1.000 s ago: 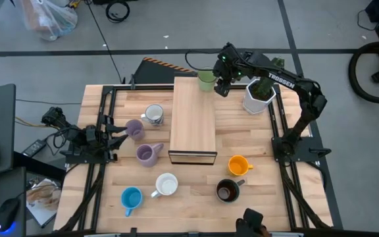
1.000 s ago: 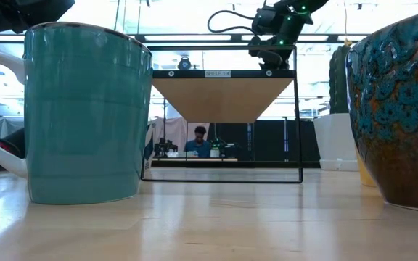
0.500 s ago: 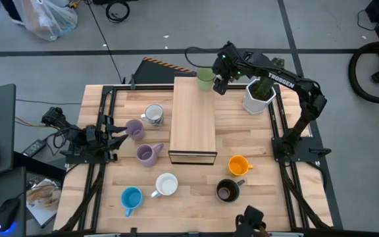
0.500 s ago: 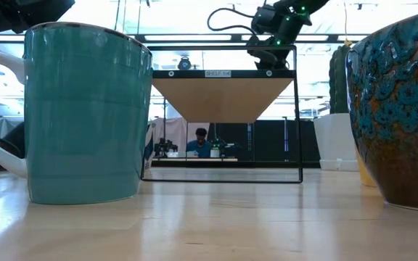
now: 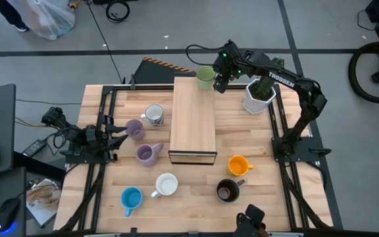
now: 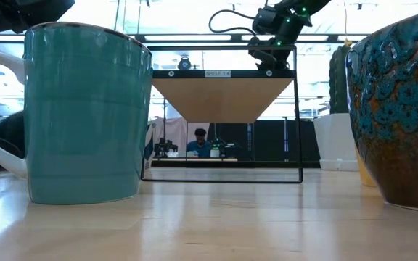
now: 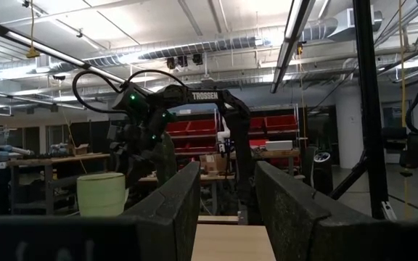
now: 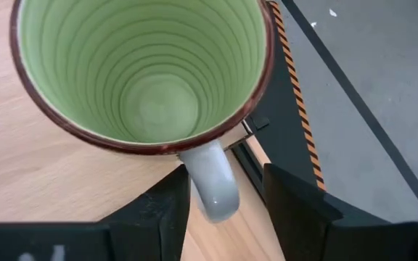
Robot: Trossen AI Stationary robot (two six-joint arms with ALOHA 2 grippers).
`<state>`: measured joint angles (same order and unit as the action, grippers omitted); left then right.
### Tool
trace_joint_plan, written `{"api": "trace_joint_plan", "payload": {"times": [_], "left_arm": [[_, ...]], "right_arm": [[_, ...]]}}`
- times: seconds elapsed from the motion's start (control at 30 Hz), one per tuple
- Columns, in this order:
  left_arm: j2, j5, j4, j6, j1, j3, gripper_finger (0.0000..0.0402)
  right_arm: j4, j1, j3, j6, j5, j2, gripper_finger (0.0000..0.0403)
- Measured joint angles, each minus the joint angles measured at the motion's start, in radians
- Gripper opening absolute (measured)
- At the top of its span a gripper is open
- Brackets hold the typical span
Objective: Place coffee mugs
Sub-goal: Put the green mug on the shelf, then put the yellow mug on the shelf
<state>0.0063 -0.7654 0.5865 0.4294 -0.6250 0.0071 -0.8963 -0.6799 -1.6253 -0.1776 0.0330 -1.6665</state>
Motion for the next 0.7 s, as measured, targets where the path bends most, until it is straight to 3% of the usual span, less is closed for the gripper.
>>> {"api": "trace_joint_plan", "payload": {"times": [0.37,0.7], "left_arm": [[0.0,0.0,0.0,0.0,0.0,0.0,0.0139],[0.0,0.0,0.0,0.002,0.0,0.0,0.0139]], "right_arm": [[0.005,-0.001,-0.001,-0.068,0.024,0.003,0.0183],[-0.07,0.008,-0.076,-0.087,0.028,0.008,0.0229]]}}
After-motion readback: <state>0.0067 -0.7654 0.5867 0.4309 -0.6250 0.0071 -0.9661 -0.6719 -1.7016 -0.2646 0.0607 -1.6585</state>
